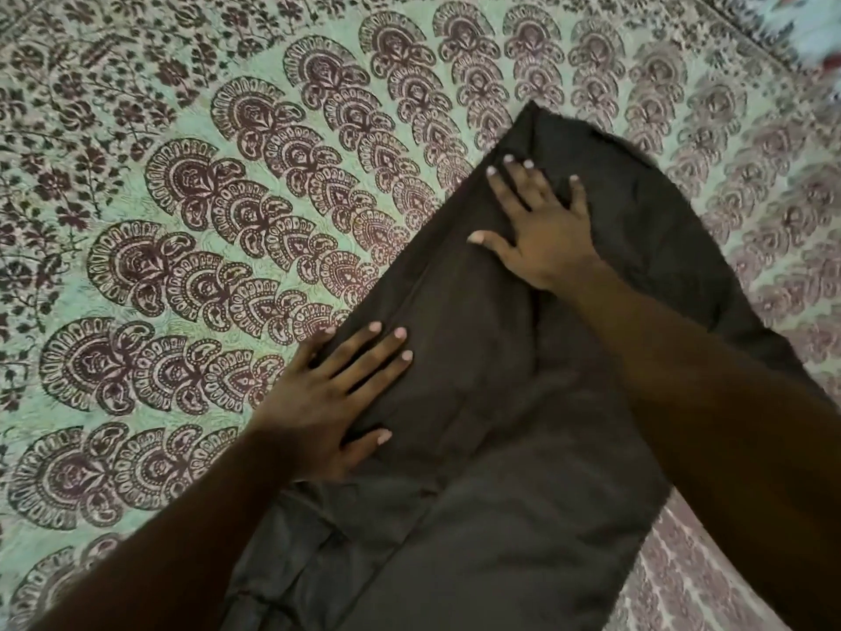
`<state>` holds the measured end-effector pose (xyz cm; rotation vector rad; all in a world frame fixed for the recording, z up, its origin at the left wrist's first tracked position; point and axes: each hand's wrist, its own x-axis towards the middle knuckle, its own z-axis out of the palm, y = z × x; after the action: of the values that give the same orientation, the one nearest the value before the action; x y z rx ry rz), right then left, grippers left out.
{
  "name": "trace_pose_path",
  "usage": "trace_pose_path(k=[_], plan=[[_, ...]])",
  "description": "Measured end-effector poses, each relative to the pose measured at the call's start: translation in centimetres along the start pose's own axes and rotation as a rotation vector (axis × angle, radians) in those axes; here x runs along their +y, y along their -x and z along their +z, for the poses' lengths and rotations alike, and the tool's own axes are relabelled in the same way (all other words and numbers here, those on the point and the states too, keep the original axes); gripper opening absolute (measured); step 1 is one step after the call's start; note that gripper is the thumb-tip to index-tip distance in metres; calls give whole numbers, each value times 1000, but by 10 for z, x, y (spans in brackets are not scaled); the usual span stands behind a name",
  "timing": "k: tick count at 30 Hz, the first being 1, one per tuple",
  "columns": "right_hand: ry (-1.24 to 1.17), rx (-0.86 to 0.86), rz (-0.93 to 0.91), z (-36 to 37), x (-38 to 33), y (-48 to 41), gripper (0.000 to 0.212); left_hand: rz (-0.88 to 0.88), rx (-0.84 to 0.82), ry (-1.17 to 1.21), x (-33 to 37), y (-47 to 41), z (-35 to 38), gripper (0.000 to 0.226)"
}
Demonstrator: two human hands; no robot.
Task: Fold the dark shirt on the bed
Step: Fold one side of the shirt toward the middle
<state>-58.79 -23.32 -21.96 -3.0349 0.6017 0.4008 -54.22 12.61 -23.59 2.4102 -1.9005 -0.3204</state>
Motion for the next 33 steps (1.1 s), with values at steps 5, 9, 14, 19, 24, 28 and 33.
trace_pose_path(k=[5,9,14,19,24,28,33], plan=[[-59,5,150,-22,7,-35,91,-7,-31,7,-2,0,0,88],[10,156,3,-8,-25,8,93,1,-43,25,-3,1,-1,87],[31,69,-357,32,-60,97,93,9,-46,22,-4,1,0,87],[-3,33,-92,38,-42,101,85,23,-36,8,-3,2,-1,87],[-6,65,41,24,-79,110,81,21,-55,-5,-1,4,-6,85],[-75,32,32,43,-127,147,74,87,-38,28,2,27,-10,79],[-111,80,103,49,-143,157,68,408,-172,10,11,122,7,88]])
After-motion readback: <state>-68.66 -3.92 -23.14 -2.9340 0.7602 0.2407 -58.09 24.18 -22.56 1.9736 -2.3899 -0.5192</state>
